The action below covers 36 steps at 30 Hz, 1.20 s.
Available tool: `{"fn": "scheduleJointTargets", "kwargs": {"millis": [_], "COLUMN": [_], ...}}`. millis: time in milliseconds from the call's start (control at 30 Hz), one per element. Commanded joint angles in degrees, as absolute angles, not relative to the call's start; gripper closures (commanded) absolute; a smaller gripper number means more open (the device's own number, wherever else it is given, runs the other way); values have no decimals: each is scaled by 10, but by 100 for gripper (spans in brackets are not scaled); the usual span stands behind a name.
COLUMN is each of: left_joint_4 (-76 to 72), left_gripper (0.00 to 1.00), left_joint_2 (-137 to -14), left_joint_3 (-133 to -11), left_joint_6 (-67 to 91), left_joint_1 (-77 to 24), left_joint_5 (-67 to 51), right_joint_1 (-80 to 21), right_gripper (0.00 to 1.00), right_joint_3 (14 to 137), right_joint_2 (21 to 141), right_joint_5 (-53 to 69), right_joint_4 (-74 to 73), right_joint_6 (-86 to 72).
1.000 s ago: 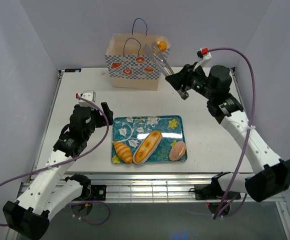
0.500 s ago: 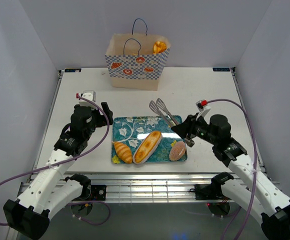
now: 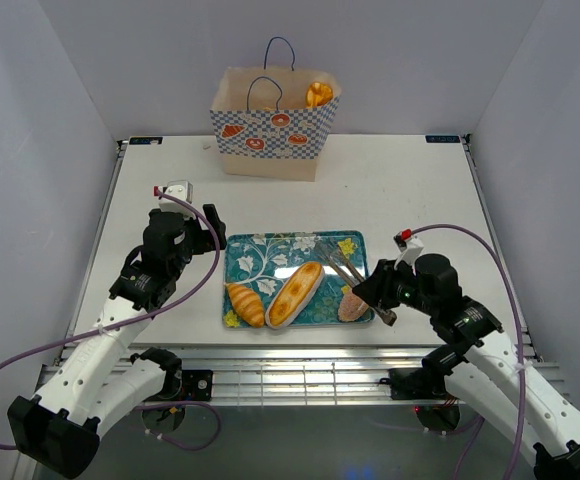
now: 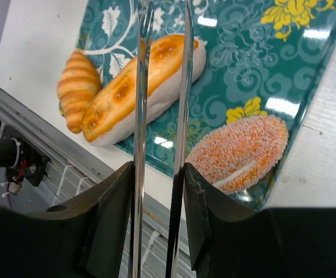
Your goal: Place the fake bread into the paper bag
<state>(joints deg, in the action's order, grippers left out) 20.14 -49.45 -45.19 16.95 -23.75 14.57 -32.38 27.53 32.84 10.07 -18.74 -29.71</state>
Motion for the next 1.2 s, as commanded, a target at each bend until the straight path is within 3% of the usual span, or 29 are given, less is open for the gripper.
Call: {"fn": "scheduleJointTargets", "kwargs": {"millis": [0, 300, 500, 700, 833, 1167], "left_joint_4": [207, 208, 208, 209, 208, 209], "left_gripper": [2, 2, 2, 2, 2, 2], "left_joint_2": [-494, -492, -488, -486, -484, -483], "left_joint_3": [-466, -466, -465, -466, -466, -467], "left_joint_6": [164, 163, 162, 162, 162, 162], "left_joint_1": [-239, -239, -239, -239, -239, -239], "left_joint_5": [152, 157, 169, 170, 168, 165], "right_joint_1": [-328, -411, -558, -715, -757, -775], "right_gripper": [56, 56, 55, 52, 52, 49], "right_joint_3": [310, 290, 298, 357, 379, 392], "right_joint_2": [323, 340, 379, 487, 527, 568], "right_joint_5": [90, 192, 115, -69, -140, -166], "right_joint_4": [-228, -140, -102, -126, -118, -73], "right_joint_6": [-287, -248, -231, -209, -221, -243]}}
